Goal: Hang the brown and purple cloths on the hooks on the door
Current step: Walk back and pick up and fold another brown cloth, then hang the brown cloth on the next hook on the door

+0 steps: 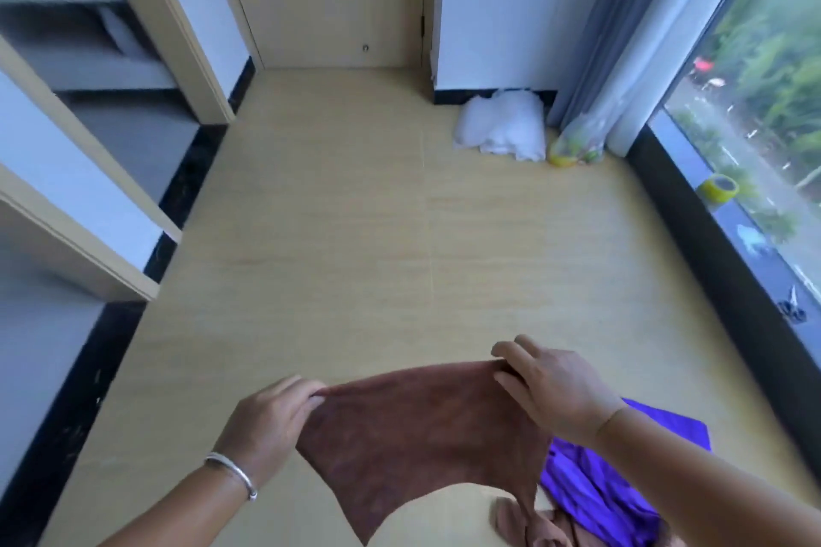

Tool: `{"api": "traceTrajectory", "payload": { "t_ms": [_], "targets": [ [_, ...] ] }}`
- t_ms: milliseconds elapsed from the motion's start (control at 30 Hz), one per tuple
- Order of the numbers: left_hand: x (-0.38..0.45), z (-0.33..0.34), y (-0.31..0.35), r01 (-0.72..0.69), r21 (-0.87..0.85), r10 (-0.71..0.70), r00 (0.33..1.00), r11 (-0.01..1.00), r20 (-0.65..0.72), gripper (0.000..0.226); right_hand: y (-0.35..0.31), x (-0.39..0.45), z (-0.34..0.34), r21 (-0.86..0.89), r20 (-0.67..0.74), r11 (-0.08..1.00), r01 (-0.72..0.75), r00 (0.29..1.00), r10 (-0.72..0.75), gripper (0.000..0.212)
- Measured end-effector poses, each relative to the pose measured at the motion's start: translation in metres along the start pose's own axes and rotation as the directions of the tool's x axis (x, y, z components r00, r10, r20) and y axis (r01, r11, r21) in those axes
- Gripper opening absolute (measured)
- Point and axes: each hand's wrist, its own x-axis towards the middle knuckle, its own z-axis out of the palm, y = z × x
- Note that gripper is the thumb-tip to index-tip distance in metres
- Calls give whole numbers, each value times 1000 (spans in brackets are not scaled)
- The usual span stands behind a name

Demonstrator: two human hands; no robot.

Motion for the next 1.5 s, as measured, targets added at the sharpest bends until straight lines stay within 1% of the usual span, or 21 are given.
{"api": "traceTrajectory", "payload": {
  "t_ms": [67,100,167,233,333,433,533,600,700,800,867,967,1167,1233,1333,1400,1500],
  "targets": [
    [10,-77,38,-58,-12,58,998,998,7,26,-25,-12,-84,-6,12,999,42,999,-42,50],
    [14,-114,56,-88,-18,88,996,996,-12,22,-36,-18,-122,-8,3,998,56,998,-56,53],
    [21,-181,86,-171,2,170,984,985,-48,17,-55,-25,-192,-18,-57,996,88,994,-89,51],
    [25,-246,114,-215,32,216,975,976,-51,19,-75,-36,-258,-54,-114,992,113,986,-119,46],
    [35,-325,143,-283,115,296,949,952,-110,20,-98,-43,-342,-129,-189,984,123,971,-146,42],
    [47,-397,174,-289,184,318,935,940,-158,27,-122,-49,-421,-221,-282,968,118,943,-180,37],
    [60,-452,199,-250,263,308,928,932,-209,14,-148,-52,-482,-285,-365,954,92,910,-197,32],
    [64,-481,216,-214,297,294,919,931,-261,14,-163,-55,-513,-293,-396,955,47,903,-166,28],
    [69,-513,239,-176,340,296,892,924,-342,17,-181,-62,-548,-271,-429,963,15,893,-134,22],
    [70,-539,257,-141,334,277,872,932,-403,18,-195,-71,-573,-199,-504,978,63,849,-157,18],
    [69,-551,262,-142,339,285,862,930,-420,18,-201,-75,-584,-166,-550,983,81,820,-160,17],
    [65,-563,263,-177,337,320,842,924,-434,16,-209,-77,-594,-161,-588,985,64,795,-148,19],
    [67,-580,252,-216,381,380,817,899,-434,4,-228,-75,-606,-187,-609,979,82,773,-180,14],
    [68,-587,245,-238,416,417,806,878,-420,10,-235,-70,-609,-197,-608,976,94,769,-197,11],
    [72,-597,237,-297,508,515,775,809,-367,24,-243,-61,-613,-236,-602,967,93,767,-221,6],
    [78,-604,232,-319,542,547,768,778,-334,31,-246,-53,-614,-281,-605,956,87,757,-247,14],
    [91,-611,225,-331,551,554,775,766,-305,35,-249,-41,-615,-349,-617,932,96,726,-306,20]
  ]
}}
